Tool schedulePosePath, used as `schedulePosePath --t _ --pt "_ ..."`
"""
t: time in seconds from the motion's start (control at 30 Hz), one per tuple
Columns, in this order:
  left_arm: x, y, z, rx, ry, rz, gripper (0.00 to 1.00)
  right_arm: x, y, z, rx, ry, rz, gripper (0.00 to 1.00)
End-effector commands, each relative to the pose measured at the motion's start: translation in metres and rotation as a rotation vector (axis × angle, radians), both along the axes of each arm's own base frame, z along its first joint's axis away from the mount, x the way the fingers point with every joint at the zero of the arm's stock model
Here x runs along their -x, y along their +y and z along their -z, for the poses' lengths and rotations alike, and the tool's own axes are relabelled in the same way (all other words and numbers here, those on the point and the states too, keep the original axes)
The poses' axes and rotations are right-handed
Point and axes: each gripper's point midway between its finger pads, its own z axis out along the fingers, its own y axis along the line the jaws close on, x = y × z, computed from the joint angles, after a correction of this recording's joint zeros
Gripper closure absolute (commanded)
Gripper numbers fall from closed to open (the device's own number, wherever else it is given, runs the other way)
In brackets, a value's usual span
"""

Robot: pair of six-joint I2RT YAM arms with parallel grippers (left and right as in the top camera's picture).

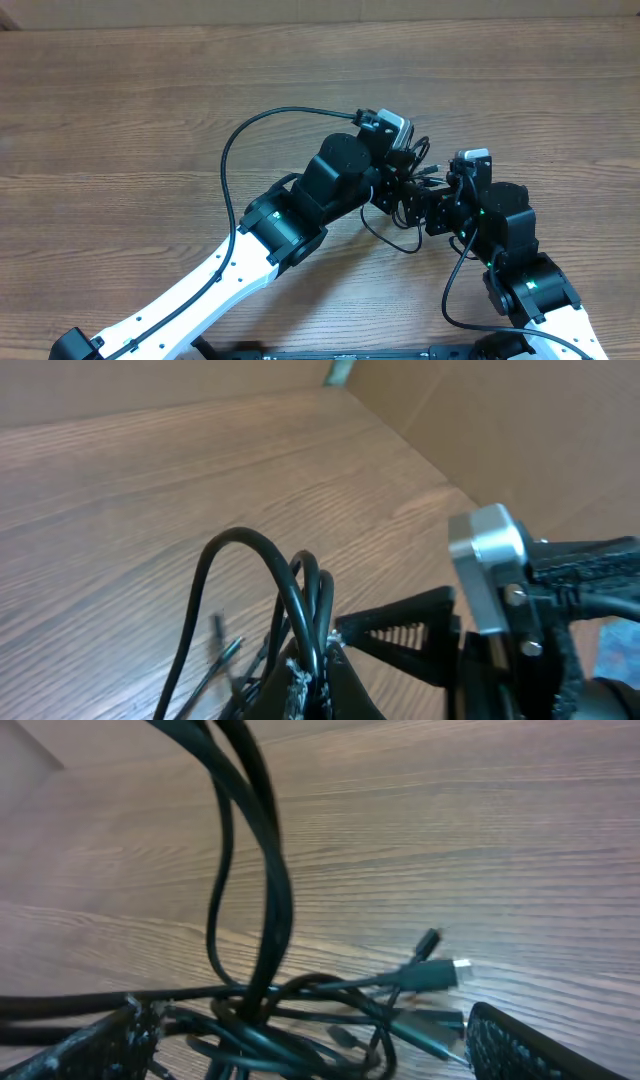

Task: Untangle cables

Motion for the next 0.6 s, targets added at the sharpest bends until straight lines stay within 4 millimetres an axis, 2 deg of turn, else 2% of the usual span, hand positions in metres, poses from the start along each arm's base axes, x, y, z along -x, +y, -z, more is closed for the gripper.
schedulePosePath --t 0.0,0.37,0.43,0.57 --pt "0.006 -0.004 -0.017 0.033 -0.034 0.053 0.96 -0.002 0.000 -0.008 0.006 -0.032 -0.009 0.04" --pt "0.006 -0.006 -0.020 0.044 -0.041 0.061 0.96 -0.002 -0.005 -0.005 0.017 -0.018 0.025 0.04" --pt "0.006 -0.006 -0.020 0.044 -0.041 0.063 0.96 -0.004 -0.011 -0.003 0.031 -0.016 0.060 0.04" --pt "0.012 -0.009 -0.021 0.029 -0.072 0.115 0.96 -0.006 -0.038 0.007 0.050 0.034 0.234 0.01"
